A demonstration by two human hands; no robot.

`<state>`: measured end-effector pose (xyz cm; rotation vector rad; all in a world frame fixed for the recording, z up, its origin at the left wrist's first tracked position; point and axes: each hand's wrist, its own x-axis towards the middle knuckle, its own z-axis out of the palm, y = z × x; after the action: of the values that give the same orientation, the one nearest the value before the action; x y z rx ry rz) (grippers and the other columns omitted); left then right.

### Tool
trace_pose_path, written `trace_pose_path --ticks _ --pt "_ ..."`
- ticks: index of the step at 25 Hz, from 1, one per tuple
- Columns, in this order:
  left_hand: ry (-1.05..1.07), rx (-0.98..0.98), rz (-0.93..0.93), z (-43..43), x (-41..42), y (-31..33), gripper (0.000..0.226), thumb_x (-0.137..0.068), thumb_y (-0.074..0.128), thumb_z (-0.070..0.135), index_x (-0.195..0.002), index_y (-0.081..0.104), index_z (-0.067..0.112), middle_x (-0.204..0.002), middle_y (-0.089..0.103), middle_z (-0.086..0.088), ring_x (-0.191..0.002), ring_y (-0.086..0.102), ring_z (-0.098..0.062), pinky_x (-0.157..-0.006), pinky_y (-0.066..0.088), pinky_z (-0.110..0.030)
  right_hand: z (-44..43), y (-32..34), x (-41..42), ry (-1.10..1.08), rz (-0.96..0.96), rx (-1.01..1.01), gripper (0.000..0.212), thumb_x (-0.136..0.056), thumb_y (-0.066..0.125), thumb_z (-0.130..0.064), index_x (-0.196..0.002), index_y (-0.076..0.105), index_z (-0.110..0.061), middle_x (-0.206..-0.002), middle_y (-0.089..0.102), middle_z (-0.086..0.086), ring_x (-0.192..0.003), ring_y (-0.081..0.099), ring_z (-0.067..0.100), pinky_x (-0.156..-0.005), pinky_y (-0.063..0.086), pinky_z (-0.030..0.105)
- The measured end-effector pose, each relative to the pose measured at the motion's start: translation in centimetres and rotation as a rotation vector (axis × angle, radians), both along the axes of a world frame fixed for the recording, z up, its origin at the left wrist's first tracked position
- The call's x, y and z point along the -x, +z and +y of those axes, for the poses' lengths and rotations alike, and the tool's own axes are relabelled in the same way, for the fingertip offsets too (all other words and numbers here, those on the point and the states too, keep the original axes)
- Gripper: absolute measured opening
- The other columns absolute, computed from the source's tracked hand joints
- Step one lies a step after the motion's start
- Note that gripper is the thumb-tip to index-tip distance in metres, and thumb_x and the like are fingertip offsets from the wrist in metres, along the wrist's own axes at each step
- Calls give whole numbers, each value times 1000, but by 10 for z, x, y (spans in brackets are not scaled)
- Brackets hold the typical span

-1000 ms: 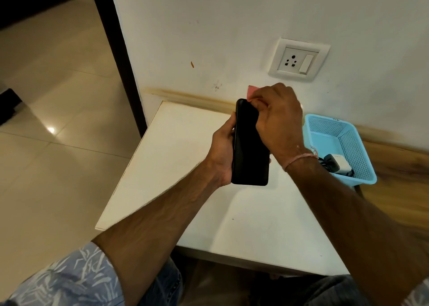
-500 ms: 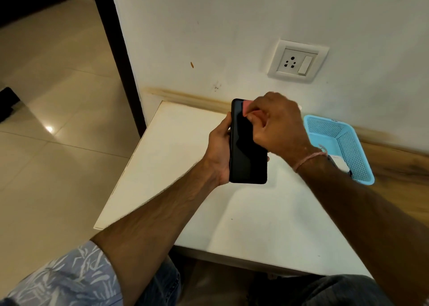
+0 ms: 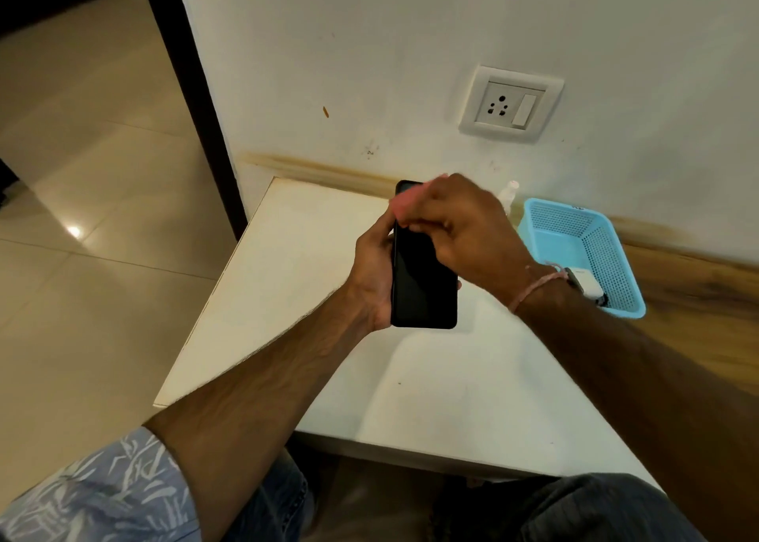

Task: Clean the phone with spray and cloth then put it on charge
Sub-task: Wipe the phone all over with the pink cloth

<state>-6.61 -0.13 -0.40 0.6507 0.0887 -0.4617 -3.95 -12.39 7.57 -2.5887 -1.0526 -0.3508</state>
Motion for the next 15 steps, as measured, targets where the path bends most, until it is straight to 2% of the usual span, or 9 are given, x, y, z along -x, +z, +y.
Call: trace_pose_path --ticks 1,2,4,5,8,9,12,13,15 --pt "2 1 10 2 0 1 53 -91 55 60 -103 77 13 -96 72 -14 -84 68 -31 -81 55 -42 -4 -2 3 70 14 39 18 -87 65 -9 -102 76 -14 -100 70 6 -98 58 26 -82 45 32" --pt "8 -15 9 1 0 0 57 -92 51 61 -106 76 12 -98 72 -15 -84 68 -32 -82 54 -44 -10 -1 2 39 16 32 17 -87 65 -9 -100 76 -13 -98 69 7 -96 58 27 -79 45 31" --pt "13 -46 -9 0 -1 -1 64 -95 45 64 -114 71 10 -103 69 -18 -87 65 -34 -85 51 -47 -14 -1 -3 -190 -5 -112 17 -89 63 -10 -101 75 -12 -97 66 10 -94 56 29 -78 36 26" --pt "15 -48 -4 0 -1 -1 63 -94 46 64 -114 70 10 -103 69 -17 -88 65 -34 -86 51 -46 -11 -1 -1 -238 -16 -154 18 -90 63 -11 -103 74 -11 -97 65 11 -95 55 29 -79 35 25" --pt "14 -39 29 4 -1 -2 53 -92 53 59 -105 75 12 -99 71 -13 -89 67 -30 -83 52 -41 -5 -13 15 26 -23 -70 19 -90 64 -11 -106 74 -9 -100 66 10 -96 54 28 -82 45 34" --pt "13 -35 26 4 -1 -2 53 -92 52 59 -103 77 12 -98 72 -13 -88 67 -30 -83 52 -41 -8 -11 13 54 -21 -64 19 -91 63 -12 -106 75 -10 -100 66 10 -96 54 28 -82 46 34" --pt "-4 -21 8 -2 -1 -2 59 -94 47 63 -101 77 12 -97 72 -14 -85 67 -32 -85 52 -45 -11 -6 2 -278 9 -259 19 -93 60 -14 -105 74 -13 -99 64 9 -98 52 26 -81 35 23" --pt "0 -24 21 -1 -1 -1 59 -94 48 63 -100 77 13 -97 72 -13 -86 67 -31 -85 52 -43 -6 -8 6 -282 -2 -247 18 -93 60 -14 -105 74 -13 -98 64 8 -97 52 26 -80 33 21" --pt "15 -38 47 4 -1 -3 58 -92 50 62 -100 78 13 -98 73 -13 -88 69 -29 -82 54 -39 1 -19 23 -83 -42 -131 18 -90 62 -10 -103 74 -12 -98 65 8 -95 53 26 -79 40 27"
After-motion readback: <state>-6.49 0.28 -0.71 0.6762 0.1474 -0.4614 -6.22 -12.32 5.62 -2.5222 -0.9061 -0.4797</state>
